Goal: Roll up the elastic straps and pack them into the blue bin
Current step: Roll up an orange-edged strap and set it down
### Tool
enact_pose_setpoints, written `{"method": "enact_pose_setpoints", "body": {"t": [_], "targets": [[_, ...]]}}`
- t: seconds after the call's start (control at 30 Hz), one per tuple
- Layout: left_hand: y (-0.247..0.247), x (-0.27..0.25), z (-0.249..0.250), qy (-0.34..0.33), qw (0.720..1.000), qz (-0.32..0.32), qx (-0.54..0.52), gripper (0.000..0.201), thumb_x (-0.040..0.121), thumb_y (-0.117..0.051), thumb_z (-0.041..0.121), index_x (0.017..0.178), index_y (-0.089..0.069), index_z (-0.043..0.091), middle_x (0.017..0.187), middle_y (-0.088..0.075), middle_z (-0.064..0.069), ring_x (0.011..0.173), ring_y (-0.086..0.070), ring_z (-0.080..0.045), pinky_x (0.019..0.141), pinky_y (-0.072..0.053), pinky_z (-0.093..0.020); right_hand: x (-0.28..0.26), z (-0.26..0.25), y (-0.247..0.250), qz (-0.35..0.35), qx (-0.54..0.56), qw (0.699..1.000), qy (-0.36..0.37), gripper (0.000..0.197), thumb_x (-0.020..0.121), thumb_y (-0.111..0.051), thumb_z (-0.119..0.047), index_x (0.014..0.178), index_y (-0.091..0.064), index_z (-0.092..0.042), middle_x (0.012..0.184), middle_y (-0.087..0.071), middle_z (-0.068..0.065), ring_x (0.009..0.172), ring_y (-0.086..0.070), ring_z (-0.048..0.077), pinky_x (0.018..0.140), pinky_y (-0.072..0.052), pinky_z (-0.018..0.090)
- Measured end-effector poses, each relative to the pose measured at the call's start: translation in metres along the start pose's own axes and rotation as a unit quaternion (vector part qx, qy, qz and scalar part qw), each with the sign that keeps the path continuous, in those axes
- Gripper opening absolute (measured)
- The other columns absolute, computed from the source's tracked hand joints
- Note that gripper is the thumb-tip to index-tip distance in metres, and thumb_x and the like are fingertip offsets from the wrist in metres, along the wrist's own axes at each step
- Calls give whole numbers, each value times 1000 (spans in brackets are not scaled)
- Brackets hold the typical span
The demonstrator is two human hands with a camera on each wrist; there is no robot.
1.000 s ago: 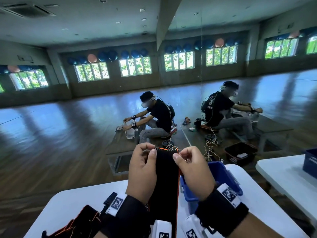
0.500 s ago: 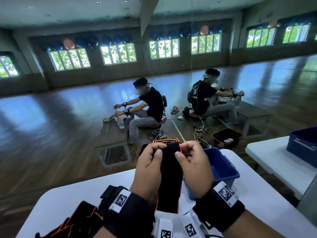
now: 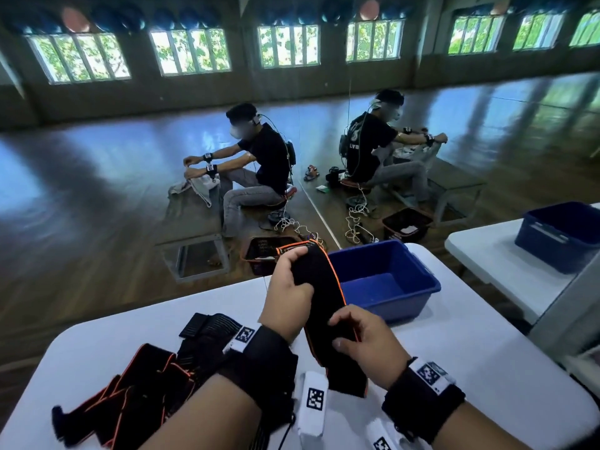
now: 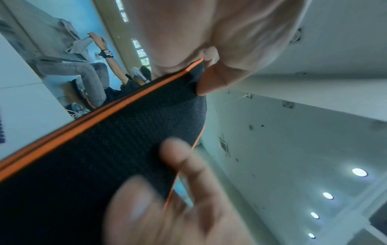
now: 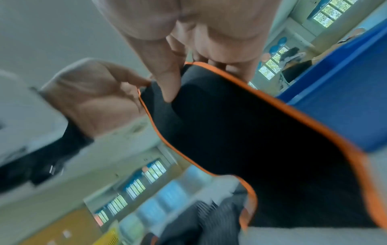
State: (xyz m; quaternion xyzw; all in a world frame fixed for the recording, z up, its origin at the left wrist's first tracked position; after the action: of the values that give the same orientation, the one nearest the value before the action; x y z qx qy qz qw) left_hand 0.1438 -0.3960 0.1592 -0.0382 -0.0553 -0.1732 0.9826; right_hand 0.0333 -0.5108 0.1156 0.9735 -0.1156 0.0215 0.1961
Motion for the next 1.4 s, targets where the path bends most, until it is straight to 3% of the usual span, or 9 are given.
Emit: {"method": "enact_pose_setpoints", "body": {"t": [0.1, 0.2, 0.33, 0.47, 0.53, 0.63, 0.93, 1.1, 1.4], "targets": [[-3, 9, -34, 33, 999, -22, 33, 73, 71, -38, -28, 125, -55, 19, 116, -66, -4, 106, -65, -18, 78, -58, -29, -26, 48, -23, -52, -22, 996, -66, 48, 66, -73, -3, 101, -61, -34, 100, -66, -10, 88, -61, 0, 78, -45, 18], [-6, 13, -78, 57, 993, -41, 97, 73, 68, -42, -24, 127, -57, 17, 120, -65, -7, 113, -64, -24, 93, -57, -40, -47, 83, -38, -88, -59, 987, -120, 63, 60, -76, -14, 109, -54, -46, 101, -66, -13, 86, -62, 1, 76, -48, 20], [1, 21, -134, 94, 982, -52, 156, 70, 68, -47, -20, 129, -60, 13, 122, -66, -8, 117, -62, -25, 102, -52, -39, -82, 131, -47, -119, -75, 966, -215, 75, 61, -72, -9, 117, -48, -54, 96, -70, -2, 81, -69, 20, 70, -57, 33], [8, 30, -177, 114, 953, -89, 265, 63, 71, -55, -13, 124, -65, 20, 120, -69, -5, 112, -65, -20, 101, -52, -34, -109, 160, -43, -80, -55, 959, -268, 63, 72, -71, -1, 113, -56, -46, 92, -74, -13, 79, -69, 5, 81, -59, 36], [11, 34, -192, 122, 935, -114, 312, 61, 73, -55, -10, 123, -67, 23, 121, -69, -2, 110, -66, -19, 96, -51, -28, -118, 167, -38, -41, -60, 954, -290, 50, 78, -73, -3, 110, -59, -38, 81, -71, -23, 72, -64, -6, 79, -56, 25], [9, 39, -210, 128, 912, -149, 359, 58, 76, -57, -7, 123, -68, 26, 120, -69, -1, 108, -66, -20, 90, -51, -25, -128, 175, -32, 30, -69, 945, -319, 37, 80, -75, -14, 105, -61, -38, 97, -68, -16, 87, -62, -5, 81, -51, 17], [17, 41, -237, 85, 863, -187, 462, 45, 90, -64, 8, 132, -64, 25, 136, -60, -5, 121, -59, -27, 103, -43, -30, -135, 175, -39, 67, -90, 937, -331, 27, 86, -72, -21, 108, -61, -33, 106, -61, -13, 96, -58, -1, 76, -39, 6], [40, 40, -233, 77, 863, -162, 472, 45, 91, -64, 8, 133, -63, 24, 133, -61, -6, 118, -60, -28, 103, -43, -32, -127, 166, -52, 50, -87, 942, -321, 27, 86, -72, -20, 109, -63, -29, 107, -61, -8, 96, -60, 7, 87, -48, 19], [41, 39, -218, 64, 871, -151, 462, 47, 91, -62, 3, 132, -62, 25, 135, -59, -3, 122, -58, -25, 106, -41, -30, -115, 157, -55, 23, -110, 954, -279, 25, 86, -71, -20, 109, -64, -27, 108, -59, -7, 95, -57, 7, 82, -41, 14]]}}
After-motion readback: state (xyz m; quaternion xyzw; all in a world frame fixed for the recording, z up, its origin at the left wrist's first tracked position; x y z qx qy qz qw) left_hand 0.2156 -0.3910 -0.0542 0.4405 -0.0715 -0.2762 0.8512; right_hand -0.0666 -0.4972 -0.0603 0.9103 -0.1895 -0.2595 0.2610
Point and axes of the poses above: each hand's wrist, its own x-axis towards the middle knuckle, its own y-axis out of the back of the hand, z = x × y, the point moved 10 cm from there along x, towards the middle knuckle
